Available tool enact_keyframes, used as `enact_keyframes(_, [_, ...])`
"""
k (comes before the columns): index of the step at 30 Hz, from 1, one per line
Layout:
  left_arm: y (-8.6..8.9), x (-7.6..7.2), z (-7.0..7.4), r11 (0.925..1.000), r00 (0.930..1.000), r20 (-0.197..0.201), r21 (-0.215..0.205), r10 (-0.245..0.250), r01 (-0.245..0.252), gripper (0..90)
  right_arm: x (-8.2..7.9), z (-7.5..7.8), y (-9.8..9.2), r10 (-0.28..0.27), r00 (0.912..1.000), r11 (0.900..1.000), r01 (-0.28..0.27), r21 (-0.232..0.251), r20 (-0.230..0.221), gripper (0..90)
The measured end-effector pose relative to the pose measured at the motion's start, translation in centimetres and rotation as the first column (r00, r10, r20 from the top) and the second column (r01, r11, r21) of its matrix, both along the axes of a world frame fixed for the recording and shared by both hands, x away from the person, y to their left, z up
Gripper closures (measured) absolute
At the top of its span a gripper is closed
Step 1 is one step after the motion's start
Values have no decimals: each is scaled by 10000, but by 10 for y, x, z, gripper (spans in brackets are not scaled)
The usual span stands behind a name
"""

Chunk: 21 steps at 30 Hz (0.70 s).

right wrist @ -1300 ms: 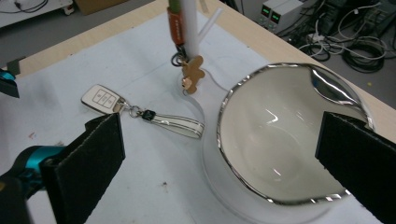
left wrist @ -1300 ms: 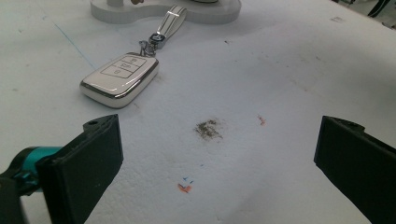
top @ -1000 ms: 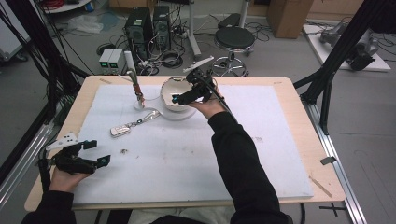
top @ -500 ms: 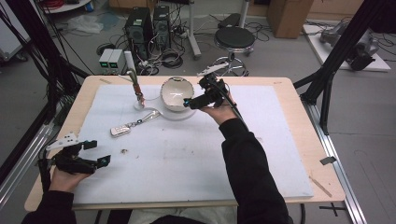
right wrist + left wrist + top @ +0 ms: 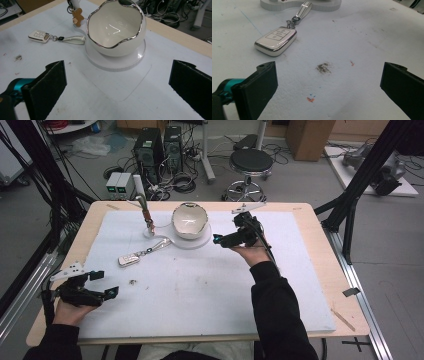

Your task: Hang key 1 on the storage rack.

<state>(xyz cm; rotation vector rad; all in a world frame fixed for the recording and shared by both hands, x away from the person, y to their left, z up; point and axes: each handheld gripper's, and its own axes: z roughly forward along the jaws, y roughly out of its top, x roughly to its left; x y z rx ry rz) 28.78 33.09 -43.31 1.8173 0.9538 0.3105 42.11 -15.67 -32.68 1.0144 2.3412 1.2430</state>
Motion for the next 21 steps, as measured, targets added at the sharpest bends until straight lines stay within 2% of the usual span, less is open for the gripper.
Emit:
enact_keyframes(10, [-1,0,0,10000,10000,-11,24,23,-23,17,-15,-14,-28,-428,9991,9989,428,212,-9,6])
enact_keyframes(21, [0,0,0,10000,10000,-74,61,5,-4,17,-27,-20,-44,-583,9983,9981,580,223,100,6])
